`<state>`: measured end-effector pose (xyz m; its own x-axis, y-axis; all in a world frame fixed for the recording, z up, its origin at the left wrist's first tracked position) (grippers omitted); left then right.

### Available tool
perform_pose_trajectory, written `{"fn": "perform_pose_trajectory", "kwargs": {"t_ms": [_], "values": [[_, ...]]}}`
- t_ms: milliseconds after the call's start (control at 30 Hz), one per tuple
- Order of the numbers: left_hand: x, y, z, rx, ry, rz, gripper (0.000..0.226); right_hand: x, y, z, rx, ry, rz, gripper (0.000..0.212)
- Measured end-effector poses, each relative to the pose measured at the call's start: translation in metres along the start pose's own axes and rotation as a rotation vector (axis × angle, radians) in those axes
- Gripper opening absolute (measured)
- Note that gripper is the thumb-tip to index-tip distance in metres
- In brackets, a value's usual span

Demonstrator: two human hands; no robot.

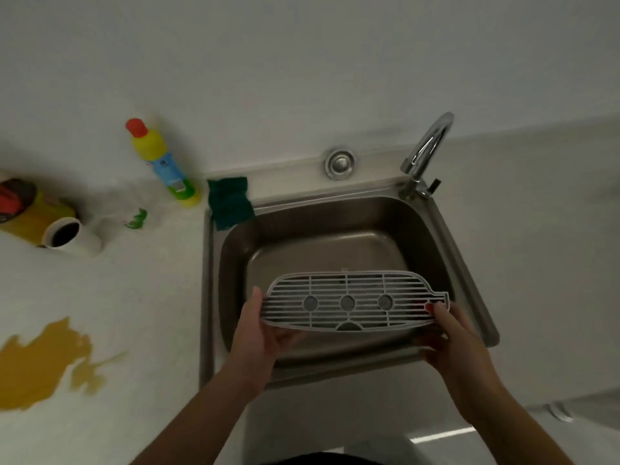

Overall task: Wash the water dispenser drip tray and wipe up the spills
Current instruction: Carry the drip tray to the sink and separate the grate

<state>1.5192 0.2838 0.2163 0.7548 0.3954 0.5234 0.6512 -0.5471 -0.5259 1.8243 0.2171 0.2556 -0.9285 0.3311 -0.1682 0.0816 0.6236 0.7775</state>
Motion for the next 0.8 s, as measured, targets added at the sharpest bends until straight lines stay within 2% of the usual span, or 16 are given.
{"fn": "perform_pose_trajectory", "kwargs": {"t_ms": [133,333,367,433,467,500,533,567,600,633,700,800], "values": [[0.025,0.014,0.008,0.059,-0.091,-0.047,0.065,-0.020,0.026,0.046,-0.008,0.045,-0.110,0.017],[0.052,0.020,0.017,0.158,-0.187,-0.030,0.059,-0.028,0.056,0.087,-0.032,0.116,-0.297,0.019],[0.054,0.020,0.020,0.170,-0.198,-0.032,0.058,-0.028,0.061,0.091,-0.025,0.147,-0.330,0.025],[0.058,0.020,0.028,0.189,-0.203,-0.028,0.056,-0.033,0.074,0.101,-0.050,0.126,-0.479,0.057],[0.059,0.019,0.033,0.195,-0.203,-0.023,0.054,-0.039,0.087,0.102,-0.173,0.046,-0.664,0.069],[0.060,0.019,0.038,0.199,-0.205,-0.013,0.053,-0.042,0.102,0.100,-0.355,-0.063,-0.876,0.073],[0.061,0.018,0.044,0.202,-0.208,-0.002,0.052,-0.036,0.116,0.091,-0.574,-0.155,-1.038,0.068],[0.061,0.017,0.049,0.204,-0.214,0.006,0.052,-0.021,0.126,0.079,-0.788,-0.166,-1.123,0.057],[0.061,0.016,0.055,0.205,-0.219,0.011,0.051,-0.002,0.130,0.071,-0.934,-0.087,-1.171,0.045],[0.061,0.016,0.060,0.204,-0.221,0.016,0.050,0.018,0.129,0.067,-1.023,0.022,-1.220,0.038],[0.063,0.016,0.070,0.199,-0.208,0.034,0.048,0.053,0.124,0.069,-1.103,0.185,-1.374,0.037],[0.063,0.014,0.084,0.194,-0.205,0.015,0.047,0.075,0.122,0.091,-1.096,0.225,-1.531,0.042]]}}
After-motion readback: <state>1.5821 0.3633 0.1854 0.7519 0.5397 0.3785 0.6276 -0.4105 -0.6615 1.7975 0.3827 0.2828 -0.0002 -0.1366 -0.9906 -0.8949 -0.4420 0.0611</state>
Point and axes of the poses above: each hand's wrist, its own z-axis towards the middle knuckle, its own x-axis out of the palm, y = z × x, the point moved 7 cm from there along z, towards the middle knuckle, and after that the axes turned 15 degrees about -z, right-handed, at the moved point
